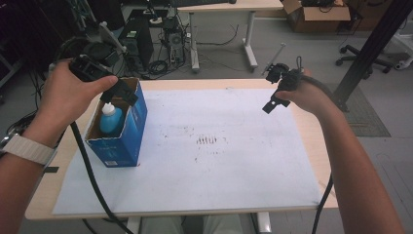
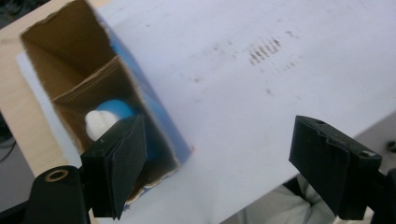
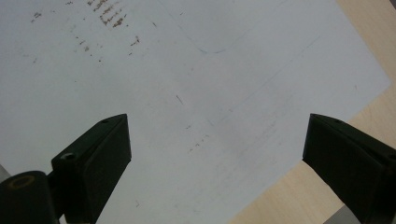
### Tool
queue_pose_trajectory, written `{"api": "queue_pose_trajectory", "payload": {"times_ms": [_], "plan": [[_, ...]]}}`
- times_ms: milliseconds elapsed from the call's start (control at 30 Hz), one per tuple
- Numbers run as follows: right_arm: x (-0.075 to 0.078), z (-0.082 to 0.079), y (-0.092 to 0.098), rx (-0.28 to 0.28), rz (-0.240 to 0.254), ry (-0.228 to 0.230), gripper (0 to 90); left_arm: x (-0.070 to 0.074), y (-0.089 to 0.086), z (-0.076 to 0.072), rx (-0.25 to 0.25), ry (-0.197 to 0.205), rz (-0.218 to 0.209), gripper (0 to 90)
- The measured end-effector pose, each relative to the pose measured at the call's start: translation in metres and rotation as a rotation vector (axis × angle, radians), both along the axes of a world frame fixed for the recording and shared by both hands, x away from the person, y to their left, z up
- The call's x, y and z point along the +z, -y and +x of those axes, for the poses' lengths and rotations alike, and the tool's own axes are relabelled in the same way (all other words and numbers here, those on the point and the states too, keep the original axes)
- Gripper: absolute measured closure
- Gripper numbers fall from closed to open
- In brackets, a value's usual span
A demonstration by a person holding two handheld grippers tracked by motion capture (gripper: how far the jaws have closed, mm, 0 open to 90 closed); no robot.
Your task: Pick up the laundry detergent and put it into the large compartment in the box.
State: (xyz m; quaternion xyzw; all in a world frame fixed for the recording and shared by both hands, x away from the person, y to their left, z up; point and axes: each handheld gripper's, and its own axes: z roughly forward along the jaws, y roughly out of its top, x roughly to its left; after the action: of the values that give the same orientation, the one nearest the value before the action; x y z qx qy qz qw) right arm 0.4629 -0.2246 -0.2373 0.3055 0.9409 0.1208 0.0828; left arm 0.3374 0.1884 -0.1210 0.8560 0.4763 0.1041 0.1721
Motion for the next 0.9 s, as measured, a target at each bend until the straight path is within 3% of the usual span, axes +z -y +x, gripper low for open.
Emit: {"api": "queue_pose_trajectory", "payload": {"times_ms": [233, 267, 300, 333, 400, 600, 900], "plan": [[0.002, -0.002, -0.001, 0.000, -0.002, 0.001, 7.6, -0.003, 0.017, -0.016, -0.134, -0.012, 0.008, 17.8], [0.001, -0.001, -0.001, 0.001, -0.002, 0.001, 7.6, -0.004, 0.023, -0.020, -0.181, -0.018, 0.006, 17.3], [0.001, -0.001, -0.001, 0.001, -0.002, 0.001, 7.6, -0.004, 0.023, -0.020, -0.181, -0.018, 0.006, 15.8], [0.001, -0.001, -0.001, 0.000, -0.003, -0.001, 7.6, -0.006, 0.028, -0.024, -0.233, -0.021, -0.012, 13.7], [0.000, -0.001, -0.001, -0.001, -0.003, -0.001, 7.6, -0.007, 0.030, -0.025, -0.254, -0.022, -0.015, 8.3], [0.000, -0.001, -0.002, -0.001, -0.003, -0.003, 7.6, -0.012, 0.040, -0.028, -0.357, -0.024, -0.013, 4.6], [-0.002, 0.001, -0.002, -0.001, -0.002, -0.006, 7.6, -0.020, 0.057, -0.035, -0.435, -0.052, 0.002, 4.4]]}}
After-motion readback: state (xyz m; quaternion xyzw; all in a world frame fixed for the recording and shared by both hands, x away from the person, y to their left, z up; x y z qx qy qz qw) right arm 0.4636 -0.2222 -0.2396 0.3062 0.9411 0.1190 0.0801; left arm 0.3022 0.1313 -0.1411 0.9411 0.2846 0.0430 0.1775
